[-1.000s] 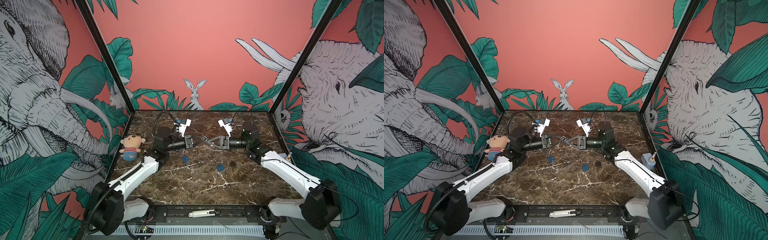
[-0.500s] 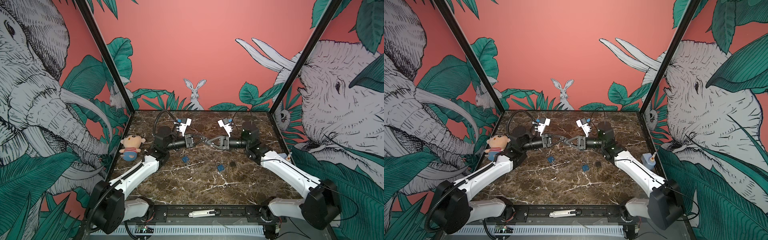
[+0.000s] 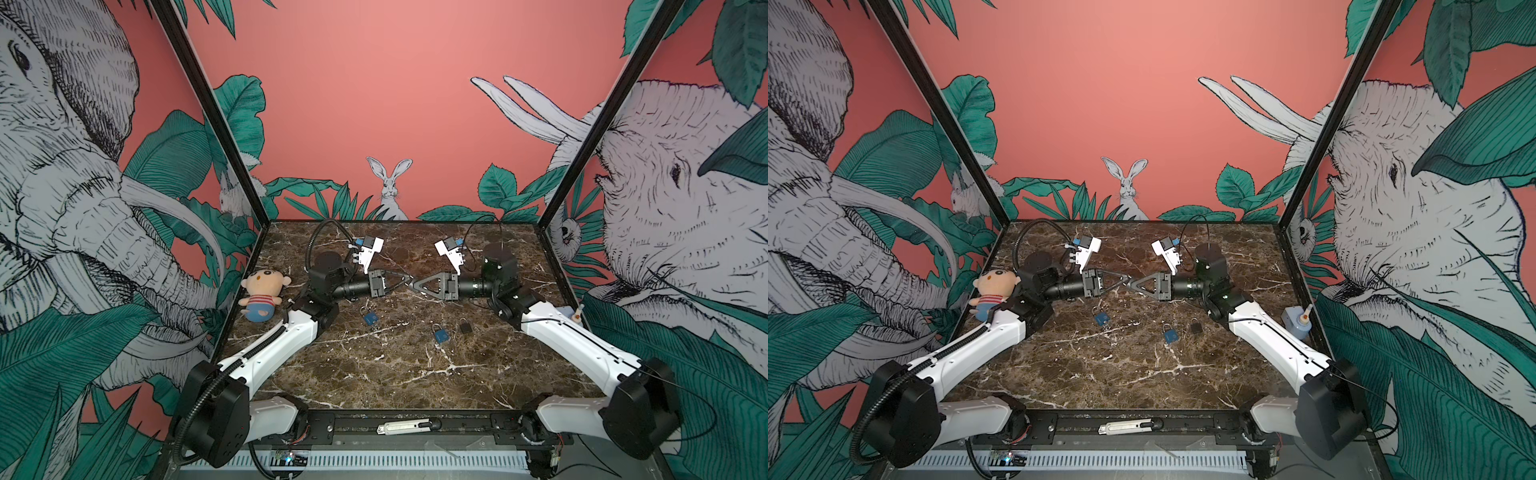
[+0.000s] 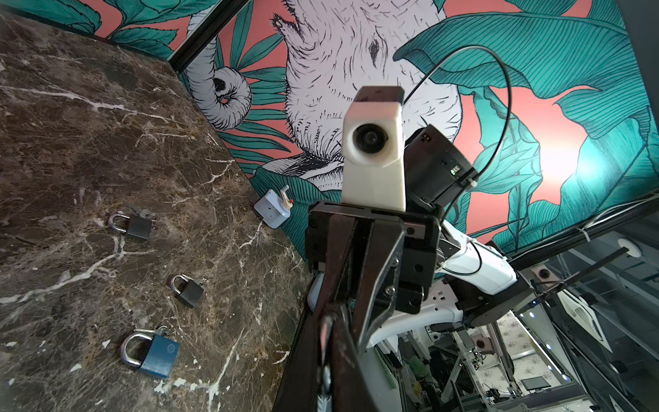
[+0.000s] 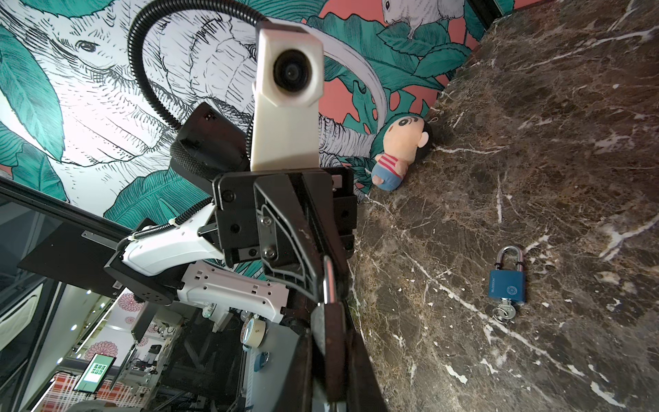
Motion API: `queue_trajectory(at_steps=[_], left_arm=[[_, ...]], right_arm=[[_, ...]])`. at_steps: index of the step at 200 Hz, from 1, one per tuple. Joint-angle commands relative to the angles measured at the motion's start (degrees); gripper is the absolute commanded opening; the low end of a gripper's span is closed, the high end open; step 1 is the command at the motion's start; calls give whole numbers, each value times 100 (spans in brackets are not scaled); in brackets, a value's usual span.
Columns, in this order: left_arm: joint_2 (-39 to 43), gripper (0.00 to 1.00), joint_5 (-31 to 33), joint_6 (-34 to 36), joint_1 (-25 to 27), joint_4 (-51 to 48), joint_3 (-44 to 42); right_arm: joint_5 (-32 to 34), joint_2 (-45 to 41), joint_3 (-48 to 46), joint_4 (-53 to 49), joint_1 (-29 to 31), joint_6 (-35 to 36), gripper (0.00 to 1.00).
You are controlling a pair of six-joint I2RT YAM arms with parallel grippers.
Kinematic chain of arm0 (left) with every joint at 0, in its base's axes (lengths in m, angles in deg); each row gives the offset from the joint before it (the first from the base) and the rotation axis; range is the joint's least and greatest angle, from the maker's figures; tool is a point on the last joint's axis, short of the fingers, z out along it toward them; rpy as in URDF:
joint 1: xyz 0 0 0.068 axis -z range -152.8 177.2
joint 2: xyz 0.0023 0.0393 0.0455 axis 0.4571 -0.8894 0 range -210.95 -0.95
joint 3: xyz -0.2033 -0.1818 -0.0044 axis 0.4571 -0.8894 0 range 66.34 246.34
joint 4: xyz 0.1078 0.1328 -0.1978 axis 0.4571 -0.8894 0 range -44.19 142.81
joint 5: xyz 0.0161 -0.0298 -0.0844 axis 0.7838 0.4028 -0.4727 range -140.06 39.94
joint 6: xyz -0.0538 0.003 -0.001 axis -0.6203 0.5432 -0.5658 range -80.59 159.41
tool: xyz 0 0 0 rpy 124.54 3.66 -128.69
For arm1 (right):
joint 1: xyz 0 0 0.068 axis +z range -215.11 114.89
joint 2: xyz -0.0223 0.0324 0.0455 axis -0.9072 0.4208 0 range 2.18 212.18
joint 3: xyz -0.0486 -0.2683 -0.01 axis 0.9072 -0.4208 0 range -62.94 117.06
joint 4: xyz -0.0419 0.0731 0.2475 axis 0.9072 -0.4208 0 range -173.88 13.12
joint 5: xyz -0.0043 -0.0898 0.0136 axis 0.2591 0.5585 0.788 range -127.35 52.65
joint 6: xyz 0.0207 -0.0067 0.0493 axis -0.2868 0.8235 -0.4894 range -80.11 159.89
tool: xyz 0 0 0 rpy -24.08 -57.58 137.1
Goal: Lock with the key
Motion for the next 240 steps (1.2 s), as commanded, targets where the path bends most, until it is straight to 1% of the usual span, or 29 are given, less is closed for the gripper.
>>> queue_trajectory(at_steps=[1,32,38,46,54,69,81,110,131,150,180,218,240], left_arm=[[-113,0,94,75,3,-332,95],[-76,0,281,20,3,-259,74],[-62,0,317,0,1,-225,71],[-49,0,369,-26,-3,-181,74],[-41,0,418,-47,-9,-148,82],[-20,0,515,-73,-48,-95,94],[-7,0,606,-86,-87,-57,75],[-57,0,645,-353,-195,326,-10],[-118,0,609,-527,-218,560,15],[-136,0,582,-548,-225,548,95],[-153,0,525,-539,-225,483,174],[-121,0,470,-677,-224,650,179],[-70,0,442,-603,-225,502,233]], right_arm=[[14,-35,238,394,74,93,0],[51,-16,262,354,74,105,0],[75,-21,258,357,75,108,7],[121,-36,233,373,74,102,19],[150,-49,195,385,66,104,27],[158,-92,116,428,24,100,35],[182,-149,-1,515,-22,51,37],[228,-348,-302,684,-153,-83,41],[247,-476,-454,681,-283,-83,41],[217,-484,-489,706,-328,-100,40],[146,-389,-454,838,-327,-154,37],[228,-285,-378,844,-386,-113,39],[347,-315,-319,655,-431,41,40]])
